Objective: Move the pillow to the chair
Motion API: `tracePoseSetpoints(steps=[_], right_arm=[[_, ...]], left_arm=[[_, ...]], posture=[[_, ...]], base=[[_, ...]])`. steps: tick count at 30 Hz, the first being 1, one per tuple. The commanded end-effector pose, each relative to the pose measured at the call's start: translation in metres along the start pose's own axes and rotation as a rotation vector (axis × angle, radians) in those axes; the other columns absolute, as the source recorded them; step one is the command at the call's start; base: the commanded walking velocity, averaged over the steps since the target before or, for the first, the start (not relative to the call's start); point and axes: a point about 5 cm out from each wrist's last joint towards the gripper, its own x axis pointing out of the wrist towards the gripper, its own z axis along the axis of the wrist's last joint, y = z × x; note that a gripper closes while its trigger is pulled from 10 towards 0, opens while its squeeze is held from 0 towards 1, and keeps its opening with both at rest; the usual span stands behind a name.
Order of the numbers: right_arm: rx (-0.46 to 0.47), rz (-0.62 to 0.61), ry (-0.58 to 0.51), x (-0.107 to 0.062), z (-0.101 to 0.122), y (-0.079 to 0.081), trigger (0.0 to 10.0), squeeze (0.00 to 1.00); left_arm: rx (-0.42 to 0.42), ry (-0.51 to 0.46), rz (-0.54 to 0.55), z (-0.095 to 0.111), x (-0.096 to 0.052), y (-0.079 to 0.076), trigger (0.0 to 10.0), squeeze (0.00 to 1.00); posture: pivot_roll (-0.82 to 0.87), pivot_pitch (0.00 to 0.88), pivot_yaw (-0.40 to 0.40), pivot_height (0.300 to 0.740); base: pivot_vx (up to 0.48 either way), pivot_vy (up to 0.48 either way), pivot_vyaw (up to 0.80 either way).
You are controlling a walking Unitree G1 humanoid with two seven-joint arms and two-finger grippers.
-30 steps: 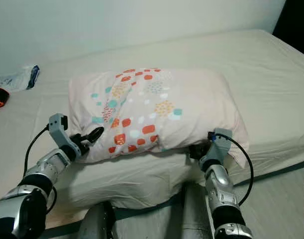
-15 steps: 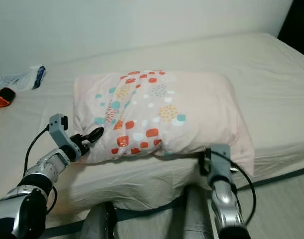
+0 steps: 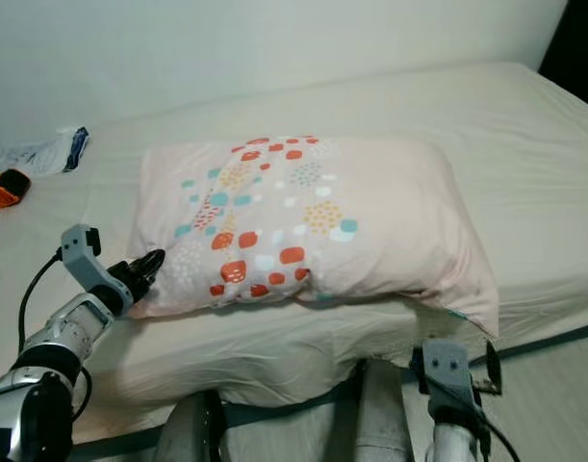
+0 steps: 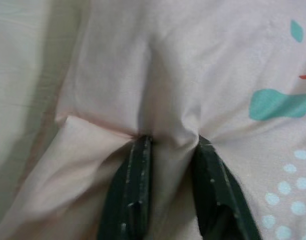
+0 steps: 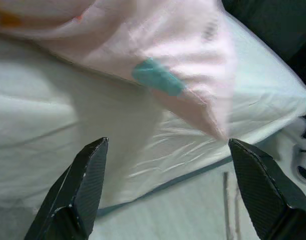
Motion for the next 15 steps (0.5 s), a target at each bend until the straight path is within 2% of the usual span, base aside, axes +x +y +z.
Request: tracePoseSetpoints(steps=[1,2,3,7,9,13,15], right_arm=[[0.037,-0.059,-0.049,-0.001,0.01,-0.008,10.0,0.0],[0.037,-0.059,-0.049,-0.001,0.01,-0.008,10.0,0.0],[0.089,-0.102,-0.059,0.0,0.016,-0.015,10.0,0.0],[0.16,-0.137,-0.075,0.003,0.026,-0.021,10.0,0.0],[0.184,-0.15,-0.077,0.004,0.031,-0.021,10.0,0.0],[0.259,-0.278,-0.041,0.005,0.039,-0.027,10.0,0.0],[0.27,-0.297,-0.034,0.005,0.04,-0.028,10.0,0.0]], left_arm=[[-0.027,0.007,0.007,-0.004,-0.002,0.002,0.0,0.24],[-0.027,0.007,0.007,-0.004,-0.002,0.002,0.0,0.24],[-0.038,0.007,0.0,-0.005,-0.001,0.001,0.0,0.18],[-0.048,0.01,-0.006,-0.005,0.0,-0.001,0.0,0.13],[-0.047,0.013,-0.009,-0.006,0.0,-0.001,0.0,0.13],[-0.049,0.017,-0.019,-0.004,0.0,-0.001,0.0,0.09],[-0.049,0.016,-0.019,-0.004,0.0,-0.001,0.0,0.09]], posture=[[-0.11,0.109,0.086,0.565],[-0.11,0.109,0.086,0.565],[-0.11,0.108,0.087,0.565],[-0.12,0.112,0.089,0.565],[-0.12,0.113,0.089,0.565],[-0.12,0.113,0.088,0.565],[-0.12,0.113,0.088,0.565]], base=[[0.0,0.0,0.0],[0.0,0.0,0.0],[0.0,0.0,0.0],[0.0,0.0,0.0],[0.0,0.0,0.0],[0.0,0.0,0.0],[0.0,0.0,0.0]])
